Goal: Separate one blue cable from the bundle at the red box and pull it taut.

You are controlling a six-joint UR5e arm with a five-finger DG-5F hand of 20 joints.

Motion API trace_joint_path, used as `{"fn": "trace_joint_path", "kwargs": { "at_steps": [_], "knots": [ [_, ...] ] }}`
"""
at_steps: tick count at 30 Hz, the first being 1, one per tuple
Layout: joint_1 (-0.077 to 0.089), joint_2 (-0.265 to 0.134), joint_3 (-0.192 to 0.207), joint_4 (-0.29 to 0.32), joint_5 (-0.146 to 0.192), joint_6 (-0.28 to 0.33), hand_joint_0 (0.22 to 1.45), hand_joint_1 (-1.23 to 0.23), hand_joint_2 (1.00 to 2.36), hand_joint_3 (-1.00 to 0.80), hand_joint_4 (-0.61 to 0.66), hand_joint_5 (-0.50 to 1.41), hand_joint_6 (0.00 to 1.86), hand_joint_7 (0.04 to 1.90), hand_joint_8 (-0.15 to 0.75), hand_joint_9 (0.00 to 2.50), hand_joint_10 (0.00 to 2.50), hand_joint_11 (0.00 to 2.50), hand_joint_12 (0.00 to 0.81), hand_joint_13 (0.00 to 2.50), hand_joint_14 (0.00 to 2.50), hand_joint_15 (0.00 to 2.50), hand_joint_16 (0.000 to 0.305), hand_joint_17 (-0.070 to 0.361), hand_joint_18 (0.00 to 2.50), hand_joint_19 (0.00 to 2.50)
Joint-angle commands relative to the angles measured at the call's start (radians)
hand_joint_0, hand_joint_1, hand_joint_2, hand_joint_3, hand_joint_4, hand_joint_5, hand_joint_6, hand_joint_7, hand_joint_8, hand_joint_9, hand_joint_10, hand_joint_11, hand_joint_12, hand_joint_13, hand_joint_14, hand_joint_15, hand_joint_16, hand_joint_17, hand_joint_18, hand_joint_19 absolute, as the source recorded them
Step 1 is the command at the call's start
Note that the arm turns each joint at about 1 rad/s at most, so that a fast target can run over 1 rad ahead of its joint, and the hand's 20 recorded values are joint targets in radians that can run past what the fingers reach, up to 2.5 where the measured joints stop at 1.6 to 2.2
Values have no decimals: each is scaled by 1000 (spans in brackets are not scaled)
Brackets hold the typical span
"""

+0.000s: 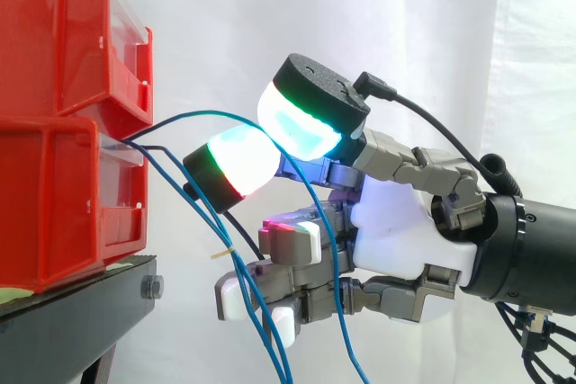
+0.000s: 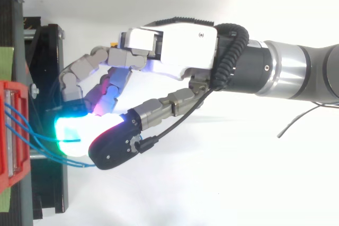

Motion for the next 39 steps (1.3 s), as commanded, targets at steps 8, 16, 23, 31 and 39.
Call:
{"fn": "trace_joint_path", "kwargs": {
  "at_steps": [8,16,23,31,39],
  "knots": [
    [0,0,0,-1,6,6,620,-771,1029,20,-358,-135,921,1196,300,969,22,666,306,912,18,479,40,90,839,641],
    [0,0,-1,0,3,52,621,-761,1030,0,-345,-140,920,1191,324,945,23,610,307,912,18,493,39,88,828,638],
    [-4,-32,-1,5,-9,141,622,-753,1029,-28,-309,-145,920,1182,302,947,26,743,312,940,22,565,39,87,813,653],
    [-3,-54,0,36,-17,220,622,-747,1028,-59,-282,-150,920,1152,302,951,26,788,316,942,21,584,40,90,804,667],
    [-3,-54,-1,29,-17,223,624,-744,1028,-73,-274,-151,918,1167,300,985,27,859,324,976,25,652,40,90,807,678]
  ]
}}
